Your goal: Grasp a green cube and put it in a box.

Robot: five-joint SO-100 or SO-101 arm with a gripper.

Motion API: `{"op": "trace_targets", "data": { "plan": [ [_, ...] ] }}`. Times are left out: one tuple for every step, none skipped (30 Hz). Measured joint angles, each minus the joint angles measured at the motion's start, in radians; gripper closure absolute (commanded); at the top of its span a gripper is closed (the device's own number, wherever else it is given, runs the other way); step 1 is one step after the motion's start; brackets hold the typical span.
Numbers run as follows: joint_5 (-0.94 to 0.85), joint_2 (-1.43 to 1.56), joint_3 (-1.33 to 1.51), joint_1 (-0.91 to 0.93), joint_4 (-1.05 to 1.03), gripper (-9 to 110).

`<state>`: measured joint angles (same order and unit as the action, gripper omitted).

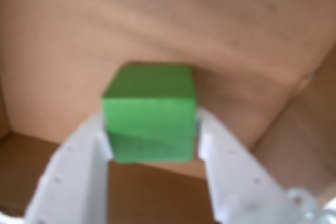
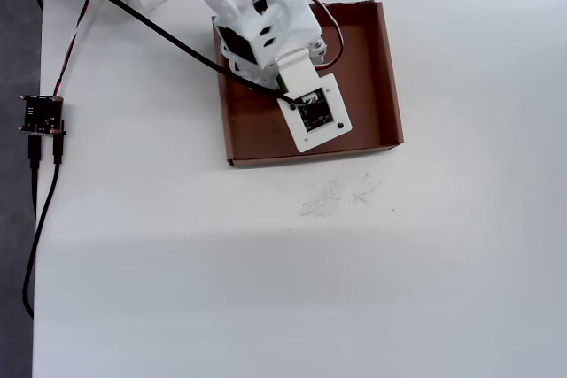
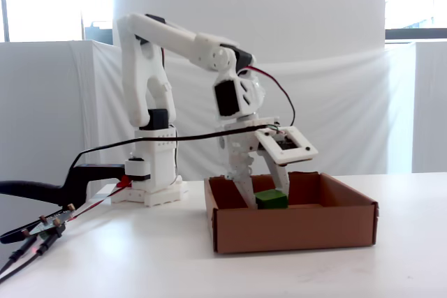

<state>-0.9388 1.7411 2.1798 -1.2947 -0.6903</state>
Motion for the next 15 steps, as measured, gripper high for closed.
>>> {"op": "trace_targets", "data": {
  "plan": [
    [0.0,0.0,0.0,0.002,0.0,81],
    [0.0,0.0,0.0,0.005,-0.003,81],
    [0.0,0.0,-0.002,0.006,-0.012,80],
    [0.0,0.0,-0.009,0.011,-0.023,79],
    [0.0,0.0,-0.017,0.015,-0.032,79],
    [0.0,0.002,-0.028,0.023,-0.044,78],
    [0.0,0.008,-0.04,0.034,-0.058,78],
    [0.0,0.018,-0.051,0.044,-0.074,78],
    [0.0,0.035,-0.064,0.058,-0.094,78],
    [0.0,0.055,-0.081,0.074,-0.114,78],
    [0.0,0.074,-0.1,0.089,-0.144,78],
    [0.0,0.094,-0.123,0.104,-0.176,78],
    [0.0,0.112,-0.149,0.121,-0.213,78],
    [0.0,0.132,-0.178,0.141,-0.253,78],
    [-0.008,0.153,-0.209,0.164,-0.295,78]
  ]
}}
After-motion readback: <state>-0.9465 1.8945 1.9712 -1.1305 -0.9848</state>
